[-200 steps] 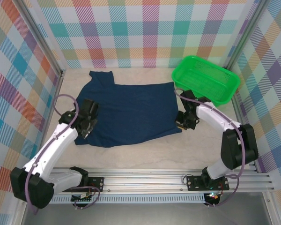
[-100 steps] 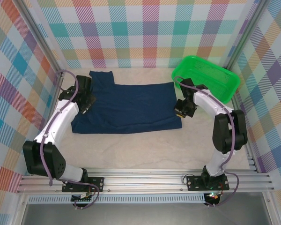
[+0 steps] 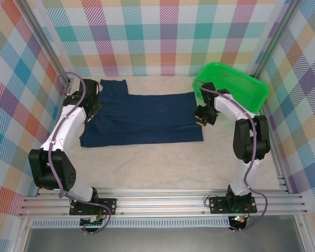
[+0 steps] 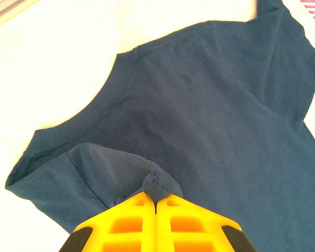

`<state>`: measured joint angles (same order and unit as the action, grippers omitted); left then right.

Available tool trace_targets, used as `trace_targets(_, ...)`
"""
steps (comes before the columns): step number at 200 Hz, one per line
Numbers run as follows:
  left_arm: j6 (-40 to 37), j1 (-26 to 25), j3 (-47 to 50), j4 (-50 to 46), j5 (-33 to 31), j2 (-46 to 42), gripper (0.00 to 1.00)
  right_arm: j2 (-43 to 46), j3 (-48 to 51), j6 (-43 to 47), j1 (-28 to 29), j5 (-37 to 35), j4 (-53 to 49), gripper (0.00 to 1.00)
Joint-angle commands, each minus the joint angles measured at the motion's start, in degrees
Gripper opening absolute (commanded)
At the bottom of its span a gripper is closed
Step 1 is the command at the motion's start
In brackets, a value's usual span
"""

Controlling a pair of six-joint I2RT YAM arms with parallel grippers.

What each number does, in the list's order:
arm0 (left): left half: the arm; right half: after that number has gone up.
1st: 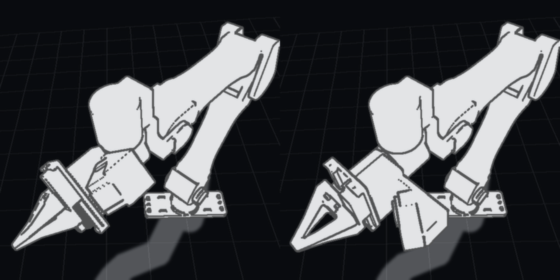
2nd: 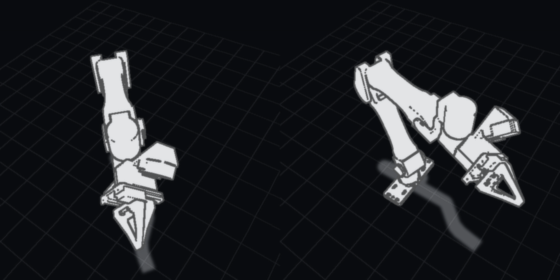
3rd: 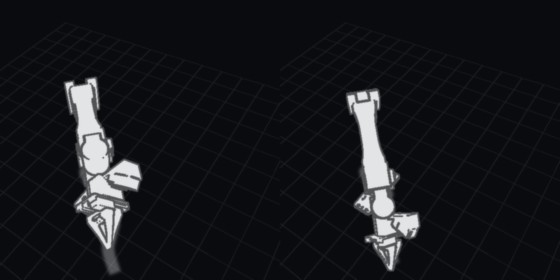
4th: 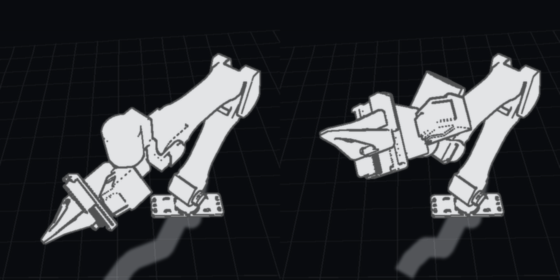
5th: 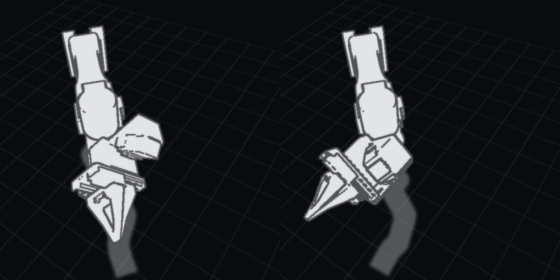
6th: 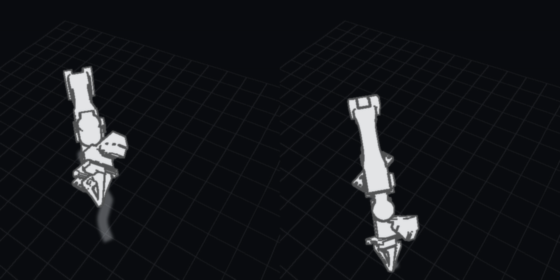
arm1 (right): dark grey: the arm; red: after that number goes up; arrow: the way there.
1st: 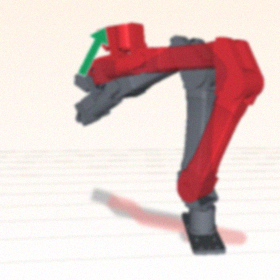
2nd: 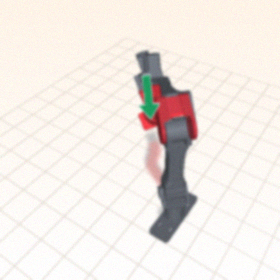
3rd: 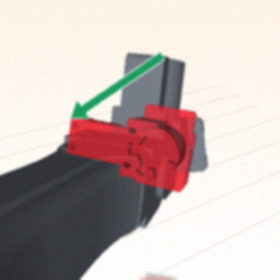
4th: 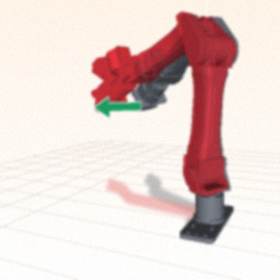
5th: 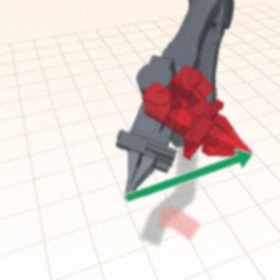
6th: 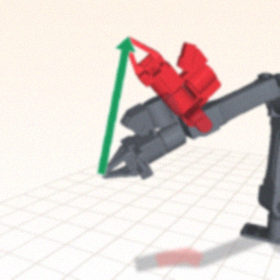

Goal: Fold and stack the t-shirts

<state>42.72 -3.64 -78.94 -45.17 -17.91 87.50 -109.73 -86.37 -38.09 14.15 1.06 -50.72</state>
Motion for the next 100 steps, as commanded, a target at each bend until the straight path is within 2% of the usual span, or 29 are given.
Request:
trace_targets(1,-1.5,1.6,-1.9,1.1,-1.0,0.4,0.0,-2.2,-3.0,1.4,-0.6,0.2,-1.5,0.0)
trace_targets(63,-3.4,2.7,-3.5,4.5,3.4,4.2,0.0,-5.5,-6.2,1.4,-0.8,-0.5,-2.2,0.0)
trace_targets(100,-3.7,2.7,-3.7,4.0,3.2,5.8,0.0,-6.2,-6.9,1.4,-0.9,0.1,-1.5,0.0)
